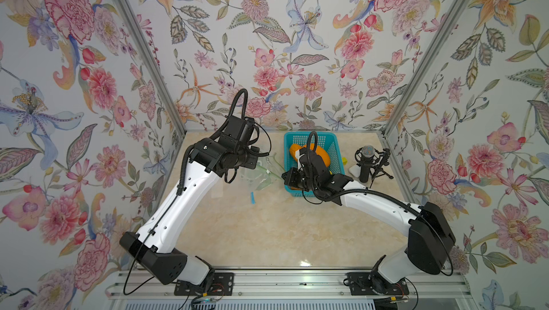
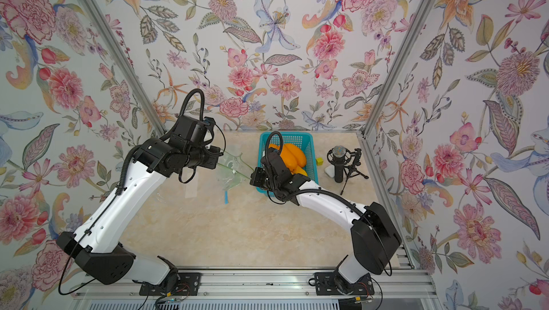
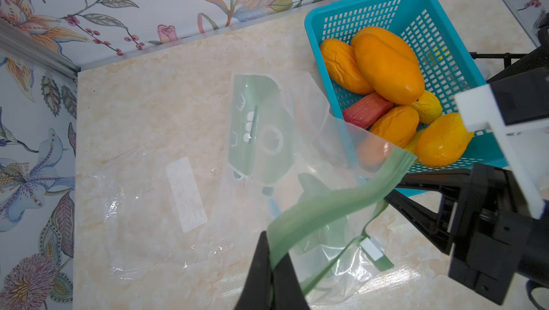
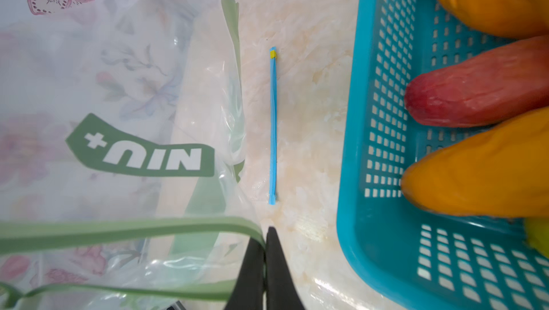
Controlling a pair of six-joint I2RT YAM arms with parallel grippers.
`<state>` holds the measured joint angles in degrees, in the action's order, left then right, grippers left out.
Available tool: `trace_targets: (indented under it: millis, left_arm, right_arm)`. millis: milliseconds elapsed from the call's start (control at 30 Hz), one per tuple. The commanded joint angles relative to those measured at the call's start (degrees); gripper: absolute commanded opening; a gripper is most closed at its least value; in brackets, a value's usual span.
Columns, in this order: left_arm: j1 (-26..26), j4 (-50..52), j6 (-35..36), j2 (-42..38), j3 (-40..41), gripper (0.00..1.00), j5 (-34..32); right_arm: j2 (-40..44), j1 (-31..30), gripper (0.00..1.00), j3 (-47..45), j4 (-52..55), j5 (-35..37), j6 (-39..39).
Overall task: Place the mango in a zip-top bag and seal the zipper
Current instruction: Open the zipper of the food storage bag.
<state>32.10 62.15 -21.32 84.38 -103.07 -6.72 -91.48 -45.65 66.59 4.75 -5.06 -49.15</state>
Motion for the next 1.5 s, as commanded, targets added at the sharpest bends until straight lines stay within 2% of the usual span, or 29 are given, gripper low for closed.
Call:
trace_targets:
  millis: [0,100,233,267,333,400,433,500,667,833,900,967,1033,1067,1233,1367,1467]
  left_arm:
    - [1.55,0.71,1.1,-0.84,-2.51,0.0,-4.49]
    - [3.2,1.86,1.37,-0.15,0.31,0.0,-5.01]
    - [3.83,0.36,1.11,0.06,10.46,0.0,-5.89]
    - [3.81,-0.44,0.86,0.01,12.53,0.0,-5.87]
    - [3.85,-2.23,0.76,-0.26,15.41,0.0,-5.88]
    - [3.87,-3.04,0.55,-0.11,17.38,0.0,-6.95]
    - [3.85,-3.01,0.42,0.19,17.77,0.0,-7.33]
    - [3.9,-3.13,0.32,0.89,18.55,0.0,-7.19]
    - [3.86,-4.24,0.01,1.67,19.29,0.0,-5.68]
    - [3.87,-5.35,-0.19,1.5,20.35,0.0,-4.05]
    - [3.85,-5.96,-0.3,1.25,20.76,0.0,-3.13]
    - [3.86,-6.43,-0.55,1.12,20.69,0.0,-2.0]
    - [3.9,-6.6,-0.67,1.05,20.29,0.0,-1.46]
    - [3.85,-6.73,-0.83,0.96,20.04,0.0,-1.12]
    - [3.86,-6.21,-1.09,0.61,19.12,0.0,-1.45]
    - [3.8,-5.9,-1.07,-0.08,19.48,0.0,-2.4]
    - [3.8,-6.14,-1.09,0.09,19.57,0.0,-2.04]
  right_arm:
    - [-4.94,-1.02,0.0,-0.63,-5.01,-5.72,-2.6]
    - [-7.31,-1.68,0.0,-0.68,-4.58,-4.31,-4.51]
    - [-8.26,-1.57,0.0,-1.47,-4.51,-4.63,-4.09]
    - [-8.23,-1.56,0.04,-1.46,-4.56,-5.14,-3.24]
    - [-7.73,-1.66,0.26,-1.79,-4.62,-5.67,-2.26]
    - [-6.99,-1.78,0.42,-2.2,-4.75,-5.85,-1.18]
    - [-6.68,-1.73,0.46,-2.32,-4.75,-5.92,-0.83]
    - [-5.98,-1.76,0.49,-2.43,-4.75,-6.03,0.06]
    - [-2.12,-2.03,0.48,-3.33,-4.89,-5.13,2.26]
    - [3.8,-2.57,0.41,-6.68,-8.3,-6.2,3.62]
    - [4.92,-3.03,0.34,-8.58,-13.55,-8.53,2.65]
    - [4.02,-3.35,0.16,-10.26,-19.94,-11.83,0.12]
    - [0.88,-4.05,0.02,-9.64,-24.11,-14.49,-1.74]
    - [-1.41,-4.67,0.0,-8.74,-25.52,-15.43,-2.2]
    - [-8.17,-5.27,0.0,-5.01,-25.91,-14.54,-2.8]
    - [-8.52,-3.66,0.0,-7.11,-24.27,-13.0,-2.69]
    - [-6.23,-3.83,0.0,-6.12,-20.86,-13.41,0.7]
